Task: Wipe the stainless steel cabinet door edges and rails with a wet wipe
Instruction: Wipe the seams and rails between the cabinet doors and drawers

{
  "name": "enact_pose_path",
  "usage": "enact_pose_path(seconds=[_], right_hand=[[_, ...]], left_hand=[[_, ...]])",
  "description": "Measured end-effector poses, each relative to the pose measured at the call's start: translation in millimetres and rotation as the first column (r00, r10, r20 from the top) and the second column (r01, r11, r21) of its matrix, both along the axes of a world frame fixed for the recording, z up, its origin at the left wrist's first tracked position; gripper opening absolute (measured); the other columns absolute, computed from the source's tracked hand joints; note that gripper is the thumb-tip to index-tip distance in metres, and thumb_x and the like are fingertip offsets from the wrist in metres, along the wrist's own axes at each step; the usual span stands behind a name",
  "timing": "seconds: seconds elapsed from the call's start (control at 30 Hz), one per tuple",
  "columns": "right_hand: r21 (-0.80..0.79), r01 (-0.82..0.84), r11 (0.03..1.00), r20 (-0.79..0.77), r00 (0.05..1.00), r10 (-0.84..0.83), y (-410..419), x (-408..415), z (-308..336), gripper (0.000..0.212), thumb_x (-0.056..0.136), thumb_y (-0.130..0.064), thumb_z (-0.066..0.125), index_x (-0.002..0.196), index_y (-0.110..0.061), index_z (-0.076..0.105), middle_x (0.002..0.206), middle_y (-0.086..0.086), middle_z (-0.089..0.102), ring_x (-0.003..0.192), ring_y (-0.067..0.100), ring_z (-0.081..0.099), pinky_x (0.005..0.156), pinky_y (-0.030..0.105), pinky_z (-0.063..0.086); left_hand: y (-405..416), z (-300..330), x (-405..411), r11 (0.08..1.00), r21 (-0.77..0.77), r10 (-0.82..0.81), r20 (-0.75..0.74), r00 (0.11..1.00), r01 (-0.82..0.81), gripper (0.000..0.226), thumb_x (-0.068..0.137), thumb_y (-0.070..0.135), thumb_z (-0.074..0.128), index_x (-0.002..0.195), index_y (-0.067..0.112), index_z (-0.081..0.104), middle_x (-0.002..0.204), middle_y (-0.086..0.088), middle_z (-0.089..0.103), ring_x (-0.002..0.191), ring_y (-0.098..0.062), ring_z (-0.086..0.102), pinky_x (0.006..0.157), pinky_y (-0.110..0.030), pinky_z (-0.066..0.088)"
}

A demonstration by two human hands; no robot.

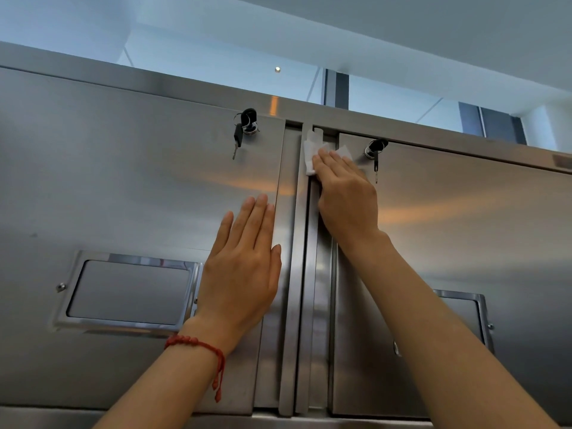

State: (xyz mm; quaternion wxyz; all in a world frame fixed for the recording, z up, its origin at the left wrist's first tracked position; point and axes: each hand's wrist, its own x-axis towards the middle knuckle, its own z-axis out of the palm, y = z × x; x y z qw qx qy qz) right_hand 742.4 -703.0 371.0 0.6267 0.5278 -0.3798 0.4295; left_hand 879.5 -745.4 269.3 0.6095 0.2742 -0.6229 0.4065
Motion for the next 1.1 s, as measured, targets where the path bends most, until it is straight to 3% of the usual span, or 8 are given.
enact_pose_path(seconds=[0.23,0.43,0.63,1.1], right_hand=[[-0.025,-0.003,1.000,-0.012,1.000,0.003,-1.7,-1.8,-4.3,0.035,0.081,0.010,0.061,0.116,0.008,0.062,0.118,0.026,0.060,0.111,0.037,0.059,0.101,0.039,0.034],[0.023,0.017,1.000,0.030,0.999,-0.018,0.4,1.3,7.9,0.037,0.089,0.006,0.051,0.125,0.003,0.056,0.130,0.022,0.054,0.123,0.032,0.052,0.106,0.031,0.024],[0.014,0.023,1.000,0.030,0.999,-0.023,-0.7,-1.0,2.8,0.037,0.086,0.009,0.055,0.122,0.004,0.059,0.126,0.022,0.057,0.119,0.033,0.055,0.104,0.032,0.027],[0.060,0.067,0.996,0.062,0.996,-0.070,1.5,1.6,20.4,0.043,0.094,0.003,0.040,0.136,-0.003,0.046,0.142,0.014,0.045,0.133,0.024,0.041,0.112,0.027,0.018]], left_hand=[[-0.3,0.4,0.2,1.000,0.008,-0.004,0.002,1.000,0.004,0.054,0.093,0.027,0.028,0.137,-0.002,0.038,0.144,-0.018,0.035,0.135,-0.031,0.031,0.109,-0.050,0.028],[-0.7,0.3,0.1,1.000,-0.001,-0.005,0.000,1.000,0.005,0.054,0.092,0.027,0.029,0.137,-0.002,0.039,0.144,-0.019,0.036,0.134,-0.032,0.032,0.108,-0.051,0.028],[-0.6,0.1,0.5,1.000,0.009,-0.005,0.005,1.000,0.005,0.054,0.092,0.027,0.028,0.137,-0.002,0.038,0.145,-0.018,0.034,0.135,-0.032,0.031,0.108,-0.051,0.029],[-1.2,-0.1,0.5,1.000,0.012,0.001,0.009,1.000,-0.001,0.054,0.093,0.027,0.027,0.138,-0.002,0.037,0.145,-0.018,0.033,0.136,-0.031,0.030,0.110,-0.049,0.026]])
